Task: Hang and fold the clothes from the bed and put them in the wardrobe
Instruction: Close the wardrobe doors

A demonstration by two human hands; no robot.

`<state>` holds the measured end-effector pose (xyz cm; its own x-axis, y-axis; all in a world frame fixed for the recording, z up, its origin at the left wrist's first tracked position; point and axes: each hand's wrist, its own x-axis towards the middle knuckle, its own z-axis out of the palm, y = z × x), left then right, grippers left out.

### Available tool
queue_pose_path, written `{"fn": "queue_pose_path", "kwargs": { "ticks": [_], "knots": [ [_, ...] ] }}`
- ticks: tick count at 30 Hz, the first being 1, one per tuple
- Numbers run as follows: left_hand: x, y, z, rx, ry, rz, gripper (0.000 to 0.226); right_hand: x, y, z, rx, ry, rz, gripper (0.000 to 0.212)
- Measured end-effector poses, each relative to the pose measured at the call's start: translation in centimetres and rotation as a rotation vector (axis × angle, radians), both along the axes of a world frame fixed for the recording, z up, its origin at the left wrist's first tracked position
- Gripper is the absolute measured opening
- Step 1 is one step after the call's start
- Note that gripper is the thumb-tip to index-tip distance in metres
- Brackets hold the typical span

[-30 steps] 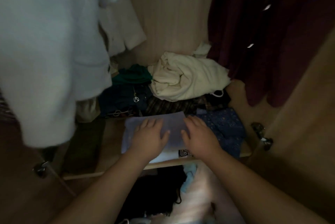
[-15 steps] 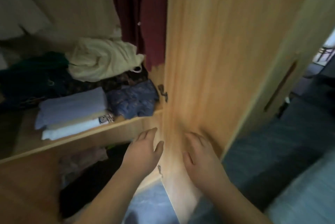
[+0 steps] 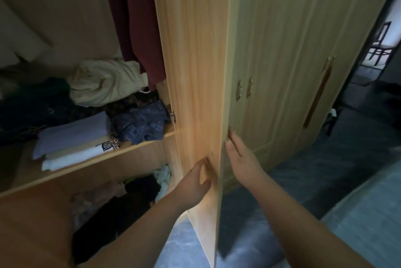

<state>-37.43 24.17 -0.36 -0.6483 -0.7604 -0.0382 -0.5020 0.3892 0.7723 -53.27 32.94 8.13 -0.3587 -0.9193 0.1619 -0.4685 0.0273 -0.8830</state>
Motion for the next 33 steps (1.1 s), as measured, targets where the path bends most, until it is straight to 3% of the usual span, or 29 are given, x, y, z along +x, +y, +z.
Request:
{"fn": "queue_pose_path", "kwargs": {
  "ticks": [3, 6, 10, 12, 15, 21, 26, 33],
  "knots": [
    [-0.5, 0.7, -1.6, 0.122, 0.076, -0.020, 0.071, 0.6, -0.9, 0.0, 0.020, -0.009, -0.010, 0.031],
    [0.2, 1.1, -2.6, 0.088, 0.097, -0.008, 0.070, 1.3, -0.9, -0.7, -0.015, 0.022, -0.002, 0.032],
    [3.0, 1.7, -1.2, 0.064, 0.175, 0.081, 0.040, 4.2, -1.4, -1.0, -0.073, 0.064, 0.088, 0.026],
    [5.4, 1.7, -0.6, 0.012, 0.202, 0.126, 0.037, 6.5, -2.1, -1.2, -0.077, 0.004, 0.170, 0.020],
    [9.9, 0.7, -0.5, -0.026, 0.185, 0.171, 0.032, 9.9, -4.0, -1.9, -0.105, -0.040, 0.293, 0.041],
    [19.9, -4.0, -0.4, -0.013, 0.166, 0.338, 0.010, 17.9, -10.1, -3.3, -0.245, 0.235, 0.414, 0.061],
    [26.8, -10.3, -0.4, -0.043, 0.135, 0.422, 0.032, 24.6, -16.6, -4.7, -0.211, 0.467, 0.484, 0.076],
    [35.3, -19.6, -0.7, -0.144, -0.186, 0.396, 0.063, 31.6, -24.7, -6.6, -0.179, 0.625, 0.279, 0.092]
  ]
}}
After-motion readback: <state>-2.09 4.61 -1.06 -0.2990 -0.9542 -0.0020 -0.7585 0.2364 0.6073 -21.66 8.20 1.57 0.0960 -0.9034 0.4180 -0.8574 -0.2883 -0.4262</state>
